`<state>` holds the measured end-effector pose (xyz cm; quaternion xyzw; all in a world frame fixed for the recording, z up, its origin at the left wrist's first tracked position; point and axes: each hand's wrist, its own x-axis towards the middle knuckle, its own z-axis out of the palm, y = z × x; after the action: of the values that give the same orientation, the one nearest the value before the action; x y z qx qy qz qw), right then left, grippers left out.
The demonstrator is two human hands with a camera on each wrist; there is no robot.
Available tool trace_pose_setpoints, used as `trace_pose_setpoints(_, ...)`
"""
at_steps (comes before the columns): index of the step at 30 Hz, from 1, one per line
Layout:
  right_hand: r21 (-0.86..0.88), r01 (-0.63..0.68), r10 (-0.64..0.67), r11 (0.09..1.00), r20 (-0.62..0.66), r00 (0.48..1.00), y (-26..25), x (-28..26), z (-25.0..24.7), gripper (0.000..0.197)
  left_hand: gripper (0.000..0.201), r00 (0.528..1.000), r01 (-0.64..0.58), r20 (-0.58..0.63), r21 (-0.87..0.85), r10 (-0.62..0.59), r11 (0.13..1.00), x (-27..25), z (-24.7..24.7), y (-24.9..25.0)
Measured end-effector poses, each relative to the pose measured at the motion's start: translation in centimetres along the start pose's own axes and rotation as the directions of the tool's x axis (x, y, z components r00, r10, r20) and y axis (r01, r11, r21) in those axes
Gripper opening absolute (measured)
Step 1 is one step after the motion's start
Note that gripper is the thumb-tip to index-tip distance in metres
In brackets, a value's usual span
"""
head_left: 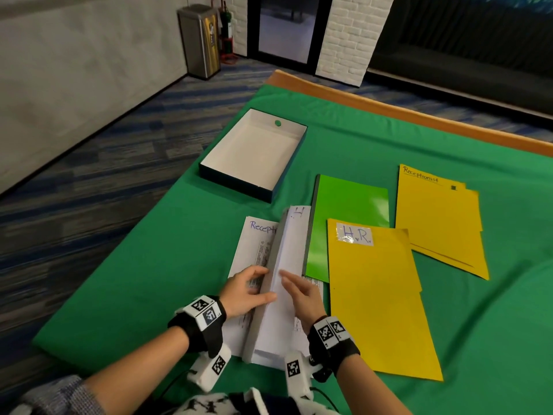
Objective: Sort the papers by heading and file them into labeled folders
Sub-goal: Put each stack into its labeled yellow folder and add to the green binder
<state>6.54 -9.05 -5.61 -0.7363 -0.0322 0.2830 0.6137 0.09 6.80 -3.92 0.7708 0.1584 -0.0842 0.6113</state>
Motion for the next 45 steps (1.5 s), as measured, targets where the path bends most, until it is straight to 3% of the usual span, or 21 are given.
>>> trace_pose_setpoints(2, 0.076, -0.104, 0.103, 0.992, 0.018, 0.994, -0.8, 0.0, 0.4, 0.017, 0.077, 1.000, 0.010, 0.003, -0.020, -0.010, 1.000, 0.1, -0.1, -0.5)
trace_pose_setpoints(7, 0.215, -0.187, 0.176, 0.959, 0.068, 0.982, -1.4, 0.7, 0.6, 0.016, 0.068, 1.000, 0.028, 0.009, -0.050, -0.027, 0.998, -0.1, -0.3, -0.5)
trace_pose_setpoints(10, 0.199, -0.215, 0.220, 0.956, 0.000, 0.976, -1.4, 1.3, 0.4, 0.002, 0.035, 0.996, 0.064, -0.058, -0.074, -0.068, 0.995, 0.1, -1.1, -0.2)
trace_pose_setpoints(11, 0.180, -0.209, 0.221, 0.961, -0.049, 0.974, -1.2, 1.6, 0.3, 0.007, 0.023, 0.992, 0.080, -0.092, -0.089, -0.088, 0.993, 0.1, -1.3, 0.0)
trace_pose_setpoints(13, 0.171, -0.178, 0.203, 0.969, -0.136, 0.970, -1.2, 1.9, -0.2, 0.020, 0.014, 0.981, 0.083, -0.172, -0.071, -0.094, 0.994, 0.1, -1.9, -0.2)
trace_pose_setpoints(15, 0.186, -0.136, 0.174, 0.973, -0.202, 0.964, -1.2, 1.9, -0.7, 0.024, 0.019, 0.965, 0.107, -0.234, -0.051, -0.116, 0.993, 0.0, -2.4, -0.4)
trace_pose_setpoints(18, 0.060, -0.062, 0.077, 0.996, -0.283, 0.956, -1.1, 1.3, -1.8, 0.016, 0.040, 0.959, 0.168, -0.223, -0.044, -0.173, 0.985, 0.0, -3.1, -1.1)
trace_pose_setpoints(21, -0.075, 0.073, -0.088, 0.994, -0.228, 0.970, -1.2, 0.8, -2.8, 0.049, 0.018, 0.936, 0.225, -0.248, -0.122, -0.249, 0.967, 0.0, -3.0, -1.1)
trace_pose_setpoints(22, -0.149, 0.099, -0.126, 0.984, -0.184, 0.975, -1.3, 0.7, -2.8, 0.054, 0.020, 0.925, 0.237, -0.259, -0.177, -0.277, 0.955, 0.0, -2.9, -1.0)
trace_pose_setpoints(25, -0.266, 0.036, -0.072, 0.963, -0.127, 0.989, -1.8, 0.9, -2.2, 0.043, 0.032, 0.922, 0.255, -0.191, -0.353, -0.337, 0.900, -0.1, -2.6, -0.3)
trace_pose_setpoints(31, -0.246, 0.031, -0.052, 0.969, -0.079, 0.996, -3.6, 0.5, -0.4, 0.012, 0.023, 0.939, 0.286, -0.032, -0.473, -0.341, 0.833, 0.0, -2.2, 1.5)
trace_pose_setpoints(36, -0.326, 0.021, -0.043, 0.945, -0.061, 0.997, -4.2, 0.4, 0.7, 0.044, 0.017, 0.950, 0.291, 0.046, -0.494, -0.309, 0.820, 0.1, -1.6, 2.0)
trace_pose_setpoints(42, -0.450, -0.007, -0.043, 0.893, -0.100, 0.994, -3.7, 0.8, 0.5, 0.027, 0.014, 0.941, 0.318, 0.047, -0.468, -0.336, 0.824, 0.4, -1.3, 1.4)
trace_pose_setpoints(45, -0.346, -0.066, 0.006, 0.936, -0.174, 0.985, -2.9, 1.2, -0.7, 0.012, 0.012, 0.930, 0.312, -0.004, -0.518, -0.368, 0.796, 0.3, -2.1, 1.0)
